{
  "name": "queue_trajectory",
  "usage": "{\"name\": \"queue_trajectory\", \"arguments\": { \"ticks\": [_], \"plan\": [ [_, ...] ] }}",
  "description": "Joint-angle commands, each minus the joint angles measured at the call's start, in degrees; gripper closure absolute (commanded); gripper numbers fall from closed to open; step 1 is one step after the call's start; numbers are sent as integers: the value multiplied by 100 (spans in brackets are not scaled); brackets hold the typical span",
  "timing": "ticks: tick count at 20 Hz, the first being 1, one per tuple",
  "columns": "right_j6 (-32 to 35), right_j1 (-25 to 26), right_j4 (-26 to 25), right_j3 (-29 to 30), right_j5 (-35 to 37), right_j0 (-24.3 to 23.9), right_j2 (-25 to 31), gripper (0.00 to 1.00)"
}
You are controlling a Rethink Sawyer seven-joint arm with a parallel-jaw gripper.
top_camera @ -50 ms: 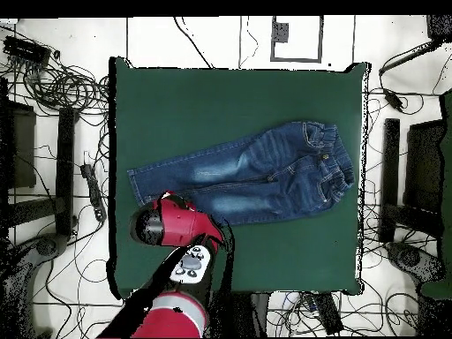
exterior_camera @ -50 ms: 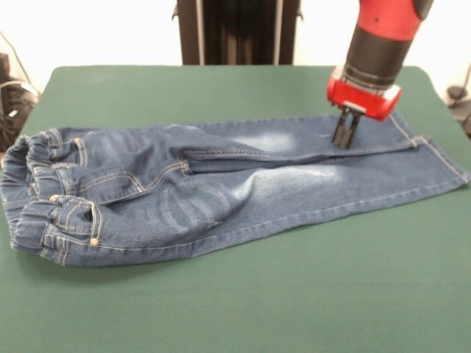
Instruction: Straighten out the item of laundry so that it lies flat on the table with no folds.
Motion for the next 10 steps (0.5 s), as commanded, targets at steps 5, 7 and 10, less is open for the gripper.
{"name": "queue_trajectory", "arguments": {
  "ticks": [5,7,10],
  "plan": [
    [867,510,-62,105,-759,-176,947,100],
    [929,464,-62,245,-798,-191,994,100],
    [1221,546,115,401,-950,-107,1084,100]
  ]
}}
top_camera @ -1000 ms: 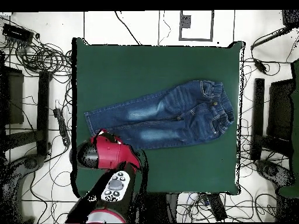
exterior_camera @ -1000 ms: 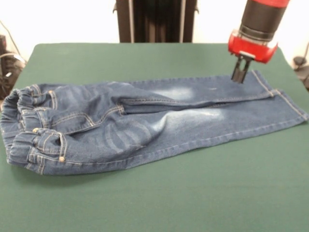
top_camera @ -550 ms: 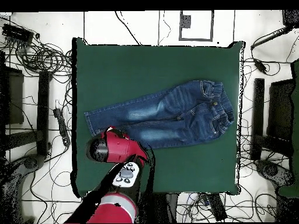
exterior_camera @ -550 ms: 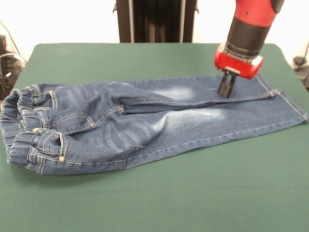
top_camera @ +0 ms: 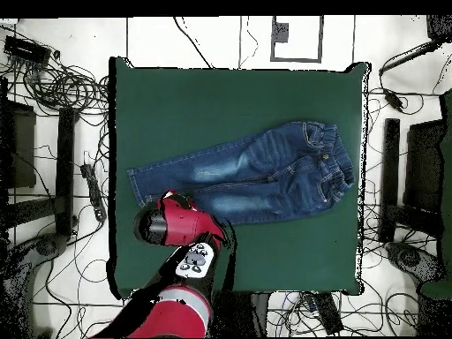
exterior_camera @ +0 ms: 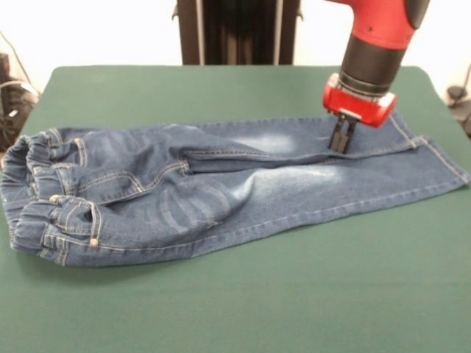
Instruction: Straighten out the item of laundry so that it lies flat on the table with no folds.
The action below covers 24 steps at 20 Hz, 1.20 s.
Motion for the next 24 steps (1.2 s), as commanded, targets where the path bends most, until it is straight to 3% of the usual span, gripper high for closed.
{"name": "queue_trajectory", "arguments": {
  "ticks": [1,10,24],
  "plan": [
    [1290,552,168,399,-850,13,1025,100],
    [2138,422,1023,974,-1053,430,1233,100],
    [2517,100,1832,1584,-1250,558,1657,100]
  ]
}}
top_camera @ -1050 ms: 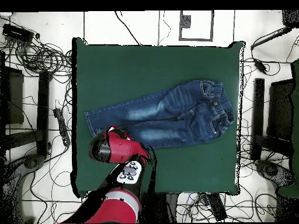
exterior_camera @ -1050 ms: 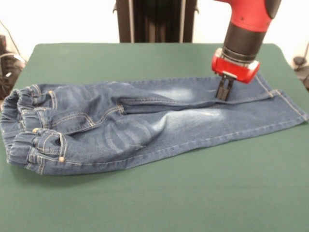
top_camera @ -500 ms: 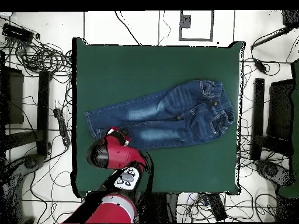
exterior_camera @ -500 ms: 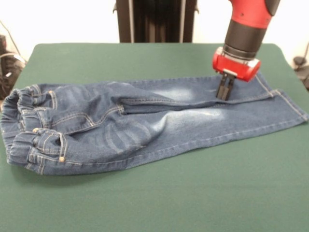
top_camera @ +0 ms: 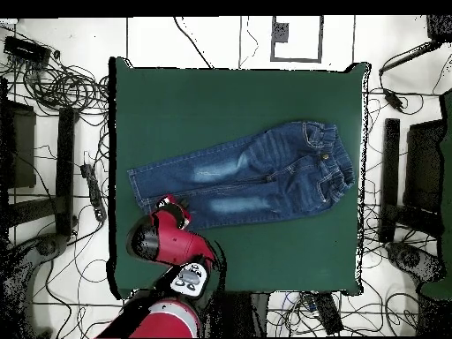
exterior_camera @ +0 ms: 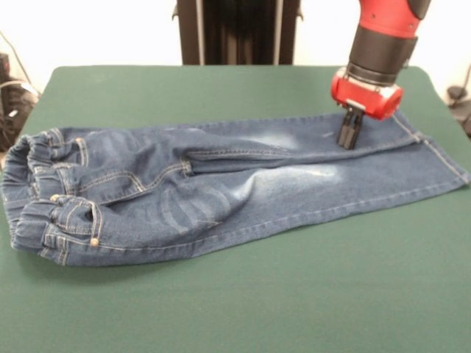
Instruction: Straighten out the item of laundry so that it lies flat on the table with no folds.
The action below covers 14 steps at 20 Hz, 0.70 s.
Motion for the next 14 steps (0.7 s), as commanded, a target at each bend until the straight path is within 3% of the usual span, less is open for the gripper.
{"name": "queue_trajectory", "arguments": {
  "ticks": [1,7,14],
  "plan": [
    [1992,249,611,665,83,356,1399,100],
    [2121,183,938,745,182,486,1426,100],
    [2268,100,957,969,73,371,1650,100]
  ]
}}
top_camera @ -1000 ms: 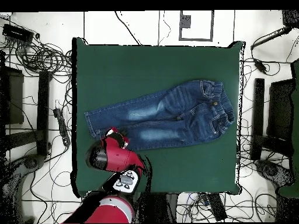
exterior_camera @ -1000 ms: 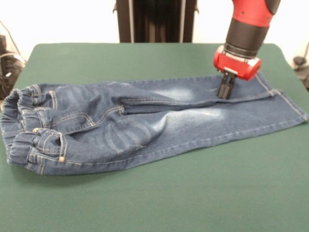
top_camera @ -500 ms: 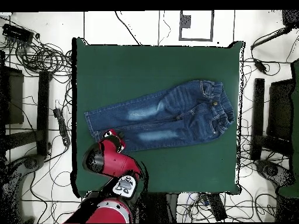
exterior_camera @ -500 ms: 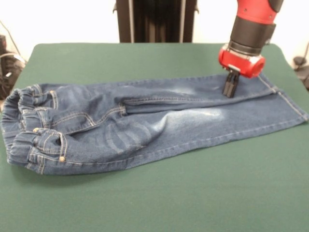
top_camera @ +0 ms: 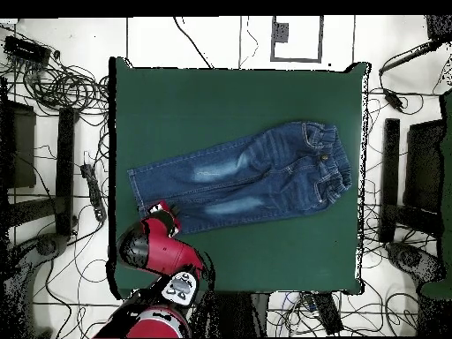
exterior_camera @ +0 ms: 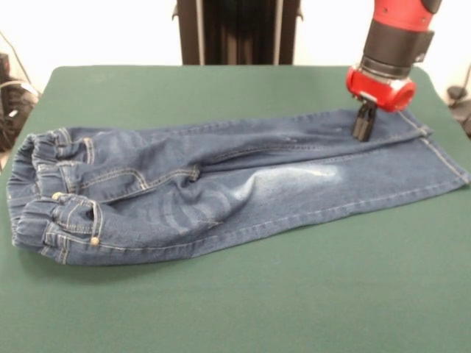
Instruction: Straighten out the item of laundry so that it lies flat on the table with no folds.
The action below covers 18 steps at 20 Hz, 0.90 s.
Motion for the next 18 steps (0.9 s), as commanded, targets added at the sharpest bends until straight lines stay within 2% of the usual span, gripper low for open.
{"name": "queue_trajectory", "arguments": {
  "ticks": [1,7,9,10,18],
  "plan": [
    [1816,229,355,618,244,171,1413,100],
    [1760,94,375,752,306,165,1402,100],
    [1747,86,266,830,208,41,1496,100],
    [1827,85,114,951,69,-205,1736,100],
    [1948,-16,135,1245,-214,-215,1846,100]
  ]
}}
